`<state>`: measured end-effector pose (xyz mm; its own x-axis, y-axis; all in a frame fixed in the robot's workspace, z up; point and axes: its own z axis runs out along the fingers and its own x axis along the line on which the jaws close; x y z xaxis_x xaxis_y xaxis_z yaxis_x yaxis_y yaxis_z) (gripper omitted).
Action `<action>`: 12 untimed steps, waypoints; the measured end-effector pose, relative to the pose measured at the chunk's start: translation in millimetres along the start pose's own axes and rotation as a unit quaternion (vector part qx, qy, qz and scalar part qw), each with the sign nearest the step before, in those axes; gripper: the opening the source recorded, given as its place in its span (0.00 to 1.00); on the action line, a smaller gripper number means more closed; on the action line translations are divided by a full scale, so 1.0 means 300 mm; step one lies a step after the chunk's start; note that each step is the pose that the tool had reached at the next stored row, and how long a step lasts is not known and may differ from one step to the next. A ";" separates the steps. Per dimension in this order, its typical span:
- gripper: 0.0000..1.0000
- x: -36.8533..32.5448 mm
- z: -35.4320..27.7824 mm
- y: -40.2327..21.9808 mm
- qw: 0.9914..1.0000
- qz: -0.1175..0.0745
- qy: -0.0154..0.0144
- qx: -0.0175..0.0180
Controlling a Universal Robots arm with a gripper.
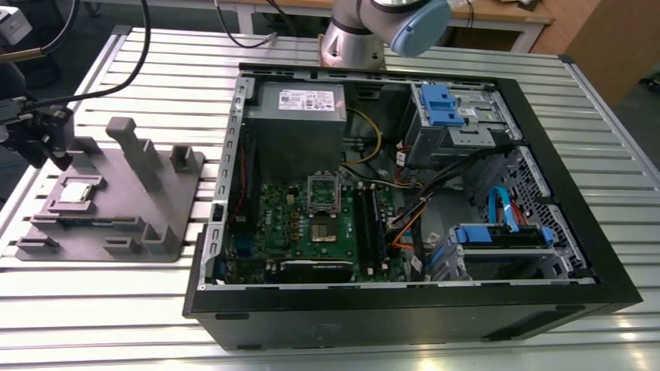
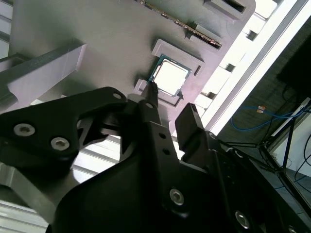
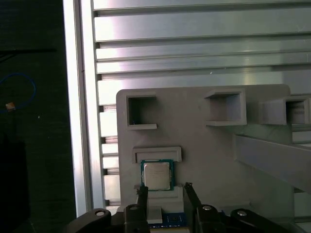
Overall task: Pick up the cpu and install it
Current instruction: 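Pick up the cpu and move it towards the insertion slot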
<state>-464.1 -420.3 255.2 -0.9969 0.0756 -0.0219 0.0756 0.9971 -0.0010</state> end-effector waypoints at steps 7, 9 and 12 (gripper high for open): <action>0.47 0.000 0.000 0.000 1.000 0.000 0.000 0.000; 0.47 0.000 0.003 0.000 1.000 0.000 0.000 0.000; 0.47 0.000 0.003 0.000 1.000 0.000 0.000 0.000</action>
<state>-464.1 -420.3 254.3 -0.9969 0.0755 -0.0219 0.0756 0.9971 -0.0010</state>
